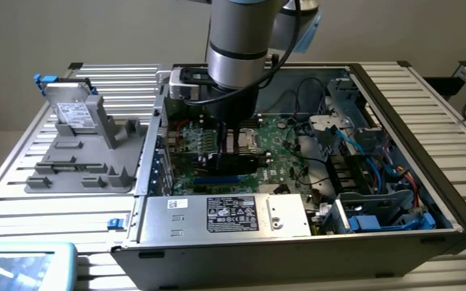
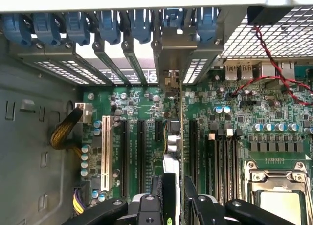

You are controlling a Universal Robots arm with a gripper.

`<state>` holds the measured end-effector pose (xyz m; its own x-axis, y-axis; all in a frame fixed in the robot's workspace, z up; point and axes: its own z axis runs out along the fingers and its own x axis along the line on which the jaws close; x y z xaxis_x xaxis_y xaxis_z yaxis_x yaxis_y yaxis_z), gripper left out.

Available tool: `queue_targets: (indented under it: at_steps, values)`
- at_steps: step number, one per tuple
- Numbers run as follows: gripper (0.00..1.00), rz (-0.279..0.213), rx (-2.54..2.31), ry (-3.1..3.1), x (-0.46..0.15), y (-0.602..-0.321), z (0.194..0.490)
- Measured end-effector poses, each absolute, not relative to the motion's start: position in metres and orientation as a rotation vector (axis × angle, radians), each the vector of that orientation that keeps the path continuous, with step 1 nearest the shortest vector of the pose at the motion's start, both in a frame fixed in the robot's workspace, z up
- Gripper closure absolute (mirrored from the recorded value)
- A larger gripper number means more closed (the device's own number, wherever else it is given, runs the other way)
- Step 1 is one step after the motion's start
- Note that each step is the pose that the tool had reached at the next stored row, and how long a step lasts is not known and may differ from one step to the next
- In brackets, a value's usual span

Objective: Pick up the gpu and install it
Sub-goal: 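Insert the gpu into the slot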

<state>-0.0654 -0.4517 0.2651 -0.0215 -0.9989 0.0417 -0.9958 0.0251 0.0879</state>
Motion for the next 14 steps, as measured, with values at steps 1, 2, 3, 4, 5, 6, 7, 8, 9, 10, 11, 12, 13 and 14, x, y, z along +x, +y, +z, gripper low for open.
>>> queue_targets:
  at_steps: [1, 2, 3, 4, 5, 6, 7, 8, 9, 10, 11, 12, 13, 14]
  values:
    - [0.72, -0.052, 2.131, -2.181, -0.0659, -0.4517, 0.2651]
    - [0.72, -0.051, 2.131, -2.181, -0.0662, -0.4517, 0.2651]
    - [0.72, -0.051, 2.131, -2.181, -0.0665, -0.4517, 0.2650]
    - [0.72, -0.051, 2.131, -2.181, -0.0666, -0.4517, 0.2647]
    - [0.72, -0.052, 2.131, -2.181, -0.0666, -0.4516, 0.2640]
    - [0.72, -0.052, 2.131, -2.181, -0.0667, -0.4516, 0.2632]
    - [0.72, -0.052, 2.131, -2.182, -0.0669, -0.4516, 0.2625]
    - [0.72, -0.052, 2.131, -2.182, -0.0673, -0.4516, 0.2622]
    - [0.72, -0.051, 2.131, -2.181, -0.0678, -0.4516, 0.2622]
    - [0.72, -0.051, 2.131, -2.181, -0.0683, -0.4516, 0.2622]
    - [0.72, -0.052, 2.131, -2.181, -0.0687, -0.4515, 0.2621]
    - [0.72, -0.052, 2.131, -2.182, -0.0688, -0.4516, 0.2616]
    - [0.72, -0.052, 2.131, -2.181, -0.0688, -0.4516, 0.2608]
    - [0.72, -0.052, 2.131, -2.181, -0.0688, -0.4516, 0.2601]
